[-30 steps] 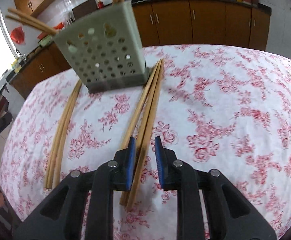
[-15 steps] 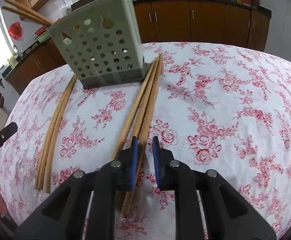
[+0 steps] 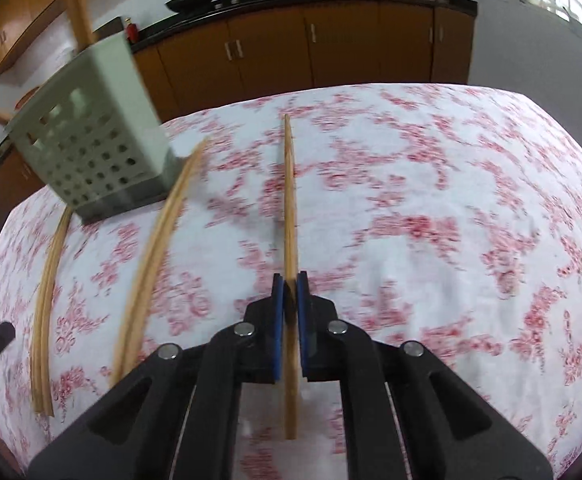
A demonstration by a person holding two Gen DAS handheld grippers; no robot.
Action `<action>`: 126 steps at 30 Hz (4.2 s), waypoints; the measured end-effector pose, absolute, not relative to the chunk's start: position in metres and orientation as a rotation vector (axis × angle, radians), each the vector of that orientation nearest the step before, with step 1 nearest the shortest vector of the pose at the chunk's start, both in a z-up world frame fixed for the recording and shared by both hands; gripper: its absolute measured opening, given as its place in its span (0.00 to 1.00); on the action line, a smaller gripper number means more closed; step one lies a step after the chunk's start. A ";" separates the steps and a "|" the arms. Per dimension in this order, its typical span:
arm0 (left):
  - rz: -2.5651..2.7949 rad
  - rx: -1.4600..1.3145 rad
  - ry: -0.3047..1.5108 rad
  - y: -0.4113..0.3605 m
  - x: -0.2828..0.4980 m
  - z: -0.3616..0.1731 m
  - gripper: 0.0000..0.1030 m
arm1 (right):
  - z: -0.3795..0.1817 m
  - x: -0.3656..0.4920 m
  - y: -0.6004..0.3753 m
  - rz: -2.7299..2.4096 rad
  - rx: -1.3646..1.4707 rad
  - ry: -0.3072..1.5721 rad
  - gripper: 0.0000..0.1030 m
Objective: Organize utensils
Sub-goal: 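Close the left tool on a chopstick while the right tool grasps another chopstick, then lift the left tool's chopstick into the green holder while the right tool inserts its chopstick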
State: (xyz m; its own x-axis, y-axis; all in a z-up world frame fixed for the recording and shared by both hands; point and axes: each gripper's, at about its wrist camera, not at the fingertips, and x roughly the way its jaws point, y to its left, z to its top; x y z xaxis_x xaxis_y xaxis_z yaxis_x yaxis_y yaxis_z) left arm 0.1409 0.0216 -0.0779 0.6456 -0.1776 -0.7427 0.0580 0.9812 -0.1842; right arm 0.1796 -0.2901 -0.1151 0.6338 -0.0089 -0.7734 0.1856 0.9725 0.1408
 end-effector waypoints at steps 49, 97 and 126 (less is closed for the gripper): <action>0.011 -0.023 0.879 0.060 0.173 -0.094 0.09 | -0.116 0.176 -0.289 -0.109 0.123 0.865 0.08; -0.048 -0.182 0.519 0.079 0.122 0.055 0.07 | 0.017 0.121 -0.304 -0.064 0.174 0.490 0.07; -0.236 -0.139 0.238 -0.009 0.118 0.177 0.07 | 0.161 0.126 -0.258 0.269 0.181 0.358 0.07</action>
